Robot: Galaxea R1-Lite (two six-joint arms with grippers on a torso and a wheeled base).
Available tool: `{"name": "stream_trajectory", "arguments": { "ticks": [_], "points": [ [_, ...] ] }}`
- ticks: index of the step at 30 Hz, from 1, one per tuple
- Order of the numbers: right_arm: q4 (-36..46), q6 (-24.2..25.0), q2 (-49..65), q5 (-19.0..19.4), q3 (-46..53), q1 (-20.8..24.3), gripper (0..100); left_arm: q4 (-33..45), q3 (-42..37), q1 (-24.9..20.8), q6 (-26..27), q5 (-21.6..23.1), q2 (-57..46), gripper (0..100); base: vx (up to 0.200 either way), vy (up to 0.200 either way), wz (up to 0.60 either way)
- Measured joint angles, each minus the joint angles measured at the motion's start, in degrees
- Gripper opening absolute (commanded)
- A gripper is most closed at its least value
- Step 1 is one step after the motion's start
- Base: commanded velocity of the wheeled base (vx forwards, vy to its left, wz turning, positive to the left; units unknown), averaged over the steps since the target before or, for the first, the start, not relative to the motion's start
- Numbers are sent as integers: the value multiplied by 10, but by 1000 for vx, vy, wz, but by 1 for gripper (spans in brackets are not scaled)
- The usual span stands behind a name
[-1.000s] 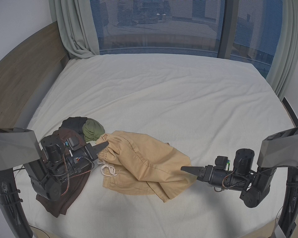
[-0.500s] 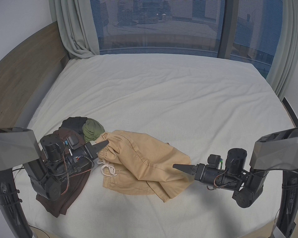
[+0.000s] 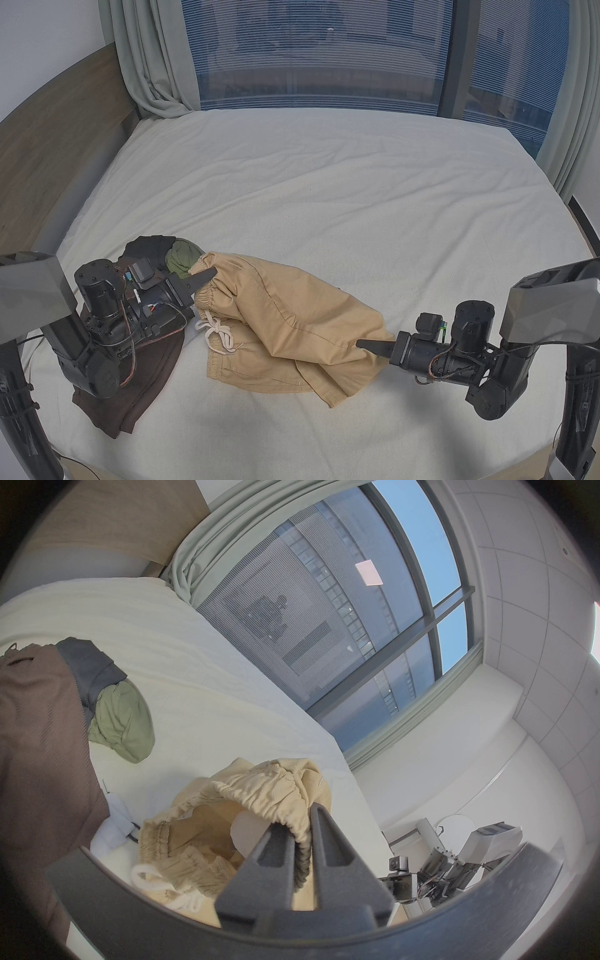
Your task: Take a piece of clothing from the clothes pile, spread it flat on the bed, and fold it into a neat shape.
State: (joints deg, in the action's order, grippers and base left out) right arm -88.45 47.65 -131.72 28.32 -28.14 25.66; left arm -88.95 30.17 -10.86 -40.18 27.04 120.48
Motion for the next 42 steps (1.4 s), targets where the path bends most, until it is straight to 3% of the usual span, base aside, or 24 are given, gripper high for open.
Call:
{"name": "stream_trajectory", "arguments": {
  "ticks": [7,17,42],
  "points": [
    [0,-6,56,0,23,-10,0,0,1,-10,-15,0,-39,0,0,0,0],
    [1,-73,139,18,95,-48,0,0,-6,-13,-16,3,-115,0,0,0,0],
    [1,-73,195,21,78,-82,0,0,-30,-15,33,13,-111,0,0,0,0]
  ]
}}
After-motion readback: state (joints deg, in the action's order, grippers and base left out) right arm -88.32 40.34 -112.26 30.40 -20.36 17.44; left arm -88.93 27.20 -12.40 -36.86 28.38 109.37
